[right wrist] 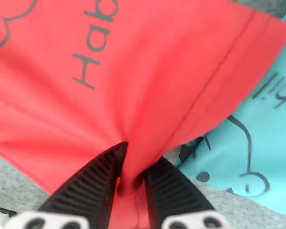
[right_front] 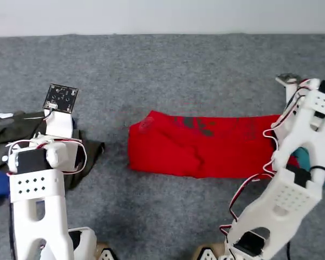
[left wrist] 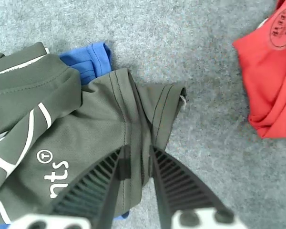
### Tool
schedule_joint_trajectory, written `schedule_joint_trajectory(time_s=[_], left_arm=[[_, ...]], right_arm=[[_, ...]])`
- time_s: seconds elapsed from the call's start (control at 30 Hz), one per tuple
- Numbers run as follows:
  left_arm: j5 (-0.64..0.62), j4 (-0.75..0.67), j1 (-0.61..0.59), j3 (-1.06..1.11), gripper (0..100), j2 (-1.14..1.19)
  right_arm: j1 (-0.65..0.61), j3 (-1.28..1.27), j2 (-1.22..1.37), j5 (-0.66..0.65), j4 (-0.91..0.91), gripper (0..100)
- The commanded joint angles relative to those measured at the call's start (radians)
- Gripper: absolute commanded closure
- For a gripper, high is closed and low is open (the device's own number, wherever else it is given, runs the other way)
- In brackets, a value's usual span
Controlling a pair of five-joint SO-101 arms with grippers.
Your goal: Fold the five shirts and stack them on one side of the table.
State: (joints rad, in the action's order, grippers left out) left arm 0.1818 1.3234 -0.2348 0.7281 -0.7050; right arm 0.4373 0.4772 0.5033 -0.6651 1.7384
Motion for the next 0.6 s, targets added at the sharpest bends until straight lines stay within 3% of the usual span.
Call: schedule_joint_trajectory(time_s=[0.0,0.57], left_arm=[[-0.003,0.003,0.000,-0.045,92,-0.026],[-0.003,0.002,-0.002,-0.051,92,-0.028]], right_arm=[[-0.036,0.054,-0.107,-0.015,0.050,98.8],[-0.487,-0.144,-0.524,0.041,0.054,98.9]])
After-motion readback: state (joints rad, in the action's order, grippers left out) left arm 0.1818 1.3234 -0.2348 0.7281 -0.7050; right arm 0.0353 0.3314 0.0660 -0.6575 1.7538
